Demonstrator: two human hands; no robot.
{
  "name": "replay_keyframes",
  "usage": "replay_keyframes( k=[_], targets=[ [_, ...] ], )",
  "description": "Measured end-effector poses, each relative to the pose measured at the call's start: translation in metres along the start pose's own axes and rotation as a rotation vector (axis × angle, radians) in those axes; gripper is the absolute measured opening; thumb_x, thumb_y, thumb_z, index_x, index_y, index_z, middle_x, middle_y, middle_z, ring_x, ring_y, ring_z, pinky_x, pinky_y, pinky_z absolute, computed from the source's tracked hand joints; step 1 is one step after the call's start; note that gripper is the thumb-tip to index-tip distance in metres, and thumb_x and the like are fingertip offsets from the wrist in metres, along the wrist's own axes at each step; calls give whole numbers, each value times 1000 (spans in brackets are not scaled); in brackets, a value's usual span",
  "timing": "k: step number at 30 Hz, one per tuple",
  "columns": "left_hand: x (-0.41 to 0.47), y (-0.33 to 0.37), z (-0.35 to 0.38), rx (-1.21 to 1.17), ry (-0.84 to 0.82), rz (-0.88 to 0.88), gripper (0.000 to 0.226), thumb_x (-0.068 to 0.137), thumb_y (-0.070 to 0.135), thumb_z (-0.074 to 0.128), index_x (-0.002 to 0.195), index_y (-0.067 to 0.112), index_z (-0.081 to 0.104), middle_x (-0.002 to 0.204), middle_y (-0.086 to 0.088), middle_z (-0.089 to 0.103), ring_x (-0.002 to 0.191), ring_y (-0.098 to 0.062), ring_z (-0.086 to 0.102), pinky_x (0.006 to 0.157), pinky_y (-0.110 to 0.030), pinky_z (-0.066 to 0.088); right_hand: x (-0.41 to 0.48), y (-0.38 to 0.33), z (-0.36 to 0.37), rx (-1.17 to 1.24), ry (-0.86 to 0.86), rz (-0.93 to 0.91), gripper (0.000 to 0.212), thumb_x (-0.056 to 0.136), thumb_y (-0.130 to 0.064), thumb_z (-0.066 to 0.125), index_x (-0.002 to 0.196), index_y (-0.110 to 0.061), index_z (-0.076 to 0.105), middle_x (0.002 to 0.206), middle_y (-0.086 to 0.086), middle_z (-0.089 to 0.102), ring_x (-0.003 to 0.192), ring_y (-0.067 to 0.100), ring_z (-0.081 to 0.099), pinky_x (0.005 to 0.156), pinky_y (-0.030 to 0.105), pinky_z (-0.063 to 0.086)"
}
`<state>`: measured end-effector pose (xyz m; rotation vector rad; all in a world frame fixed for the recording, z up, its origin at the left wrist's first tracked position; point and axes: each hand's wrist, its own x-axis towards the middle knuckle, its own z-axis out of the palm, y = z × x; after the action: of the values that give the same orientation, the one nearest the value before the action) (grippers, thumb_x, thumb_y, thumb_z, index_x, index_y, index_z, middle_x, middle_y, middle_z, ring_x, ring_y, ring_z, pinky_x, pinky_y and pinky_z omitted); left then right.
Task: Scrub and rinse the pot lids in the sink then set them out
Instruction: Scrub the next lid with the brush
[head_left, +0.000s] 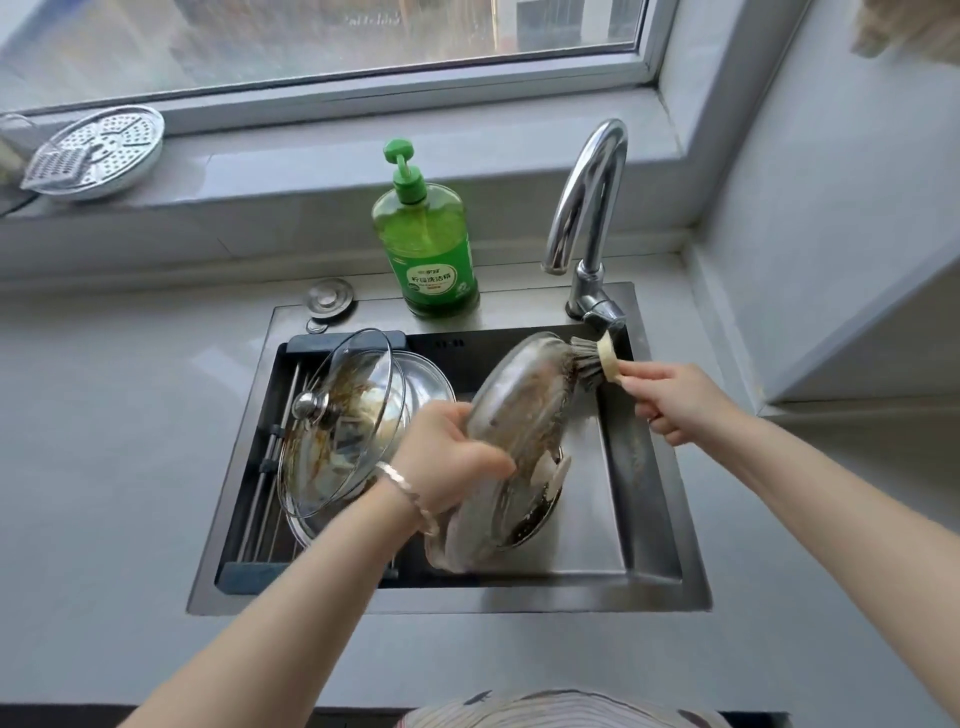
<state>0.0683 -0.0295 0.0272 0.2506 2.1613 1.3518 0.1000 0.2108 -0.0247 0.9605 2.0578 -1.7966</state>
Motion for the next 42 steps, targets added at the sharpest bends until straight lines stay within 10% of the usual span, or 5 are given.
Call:
replay_keyframes(
  k=[15, 19, 22, 29, 42],
  targets=[
    [15, -66, 123, 779, -191, 412, 40, 28, 11, 87, 56, 17, 59, 50, 5, 52, 39, -13, 49, 32, -17, 24, -32, 16, -9, 185, 200, 191, 22, 82, -24, 69, 82, -8, 53, 59, 7, 49, 27, 3, 26, 30, 13, 15],
    [20, -78, 106, 934, -204, 543, 52, 74, 50, 68, 114, 17, 59, 124, -2, 58, 122, -19, 50, 98, -30, 40, -30, 34, -9, 101, 289, 130, 16, 80, -2, 57, 86, -9, 45, 60, 5, 37, 37, 11, 33, 31, 16, 19],
    [18, -77, 72, 689, -90, 145, 93, 69, 76, 32, 146, 24, 20, 157, 0, 9, 145, -22, -2, 116, -41, 7, -33, 43, -15, 28, 362, 70, 25, 81, -4, 53, 102, -15, 46, 60, 4, 36, 48, 16, 30, 30, 17, 24],
    [17, -66, 20, -537, 31, -591, 51, 88, 32, 59, 131, 12, 41, 113, -11, 63, 90, -26, 66, 68, -42, 58, -43, 46, -22, 119, 327, 21, 17, 83, -1, 45, 79, -16, 49, 59, 6, 36, 43, 14, 28, 36, 17, 20],
    [-15, -56, 19, -254, 116, -143, 41, 83, -9, 48, 96, 30, 44, 98, -5, 56, 93, -29, 60, 71, -44, 55, -62, 56, 44, -755, 224, -537, 42, 90, -10, 46, 125, -27, 59, 80, 12, 55, 75, 36, 58, 66, 37, 47]
  ],
)
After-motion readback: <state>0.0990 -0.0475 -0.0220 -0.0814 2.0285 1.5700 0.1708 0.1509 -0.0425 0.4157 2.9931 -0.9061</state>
